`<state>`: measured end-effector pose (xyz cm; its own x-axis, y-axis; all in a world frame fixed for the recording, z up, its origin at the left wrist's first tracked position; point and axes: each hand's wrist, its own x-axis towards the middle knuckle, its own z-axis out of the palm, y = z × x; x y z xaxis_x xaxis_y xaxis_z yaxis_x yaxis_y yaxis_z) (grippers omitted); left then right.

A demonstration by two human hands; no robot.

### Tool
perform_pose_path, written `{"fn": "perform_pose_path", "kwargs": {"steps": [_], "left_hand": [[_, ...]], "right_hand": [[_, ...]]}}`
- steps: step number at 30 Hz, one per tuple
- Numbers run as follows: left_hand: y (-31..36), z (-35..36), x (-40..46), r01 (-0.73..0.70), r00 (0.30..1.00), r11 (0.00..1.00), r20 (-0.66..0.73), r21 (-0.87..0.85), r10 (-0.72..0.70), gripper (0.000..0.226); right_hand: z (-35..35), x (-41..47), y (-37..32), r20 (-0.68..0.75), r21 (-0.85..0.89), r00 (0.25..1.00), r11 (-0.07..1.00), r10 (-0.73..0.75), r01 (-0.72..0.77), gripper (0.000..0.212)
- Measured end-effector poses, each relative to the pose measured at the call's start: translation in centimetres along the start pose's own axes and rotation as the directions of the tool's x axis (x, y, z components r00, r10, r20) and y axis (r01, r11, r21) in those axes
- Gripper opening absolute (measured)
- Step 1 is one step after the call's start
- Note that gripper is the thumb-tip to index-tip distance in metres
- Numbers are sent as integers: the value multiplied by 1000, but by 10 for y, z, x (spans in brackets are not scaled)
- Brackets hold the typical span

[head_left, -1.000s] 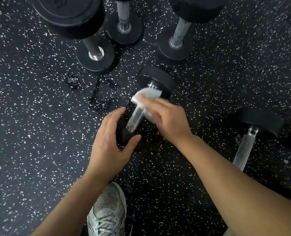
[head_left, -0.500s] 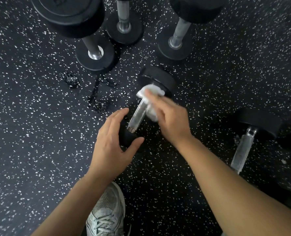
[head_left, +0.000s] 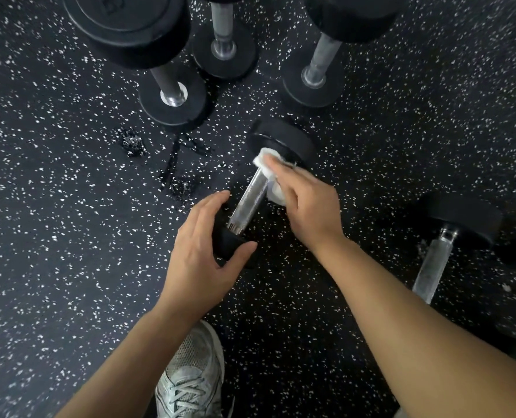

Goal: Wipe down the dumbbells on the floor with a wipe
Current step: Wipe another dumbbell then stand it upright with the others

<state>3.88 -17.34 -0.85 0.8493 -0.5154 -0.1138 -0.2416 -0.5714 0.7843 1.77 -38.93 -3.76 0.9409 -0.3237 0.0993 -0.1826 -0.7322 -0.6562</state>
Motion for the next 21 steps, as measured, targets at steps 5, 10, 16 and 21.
{"fn": "perform_pose_path", "kwargs": {"steps": [5,10,16,21], "left_hand": [[-2,0,2,-28,1000,1000,-12,-7,28,77],[-8,-7,5,-34,999,999,-21,4,34,79],[-9,-21,5,36,998,999,-55,40,-34,68],[-11,-25,5,71,995,995,-81,68,-65,69]], "right_hand": [[9,-29,-13,256,64,958,991,-129,116,44],[6,-39,-13,324,-44,905,951,-276,306,55],[5,-20,-8,21,70,999,996,49,-50,42],[11,5,-15,10,30,998,998,56,-57,40]]}}
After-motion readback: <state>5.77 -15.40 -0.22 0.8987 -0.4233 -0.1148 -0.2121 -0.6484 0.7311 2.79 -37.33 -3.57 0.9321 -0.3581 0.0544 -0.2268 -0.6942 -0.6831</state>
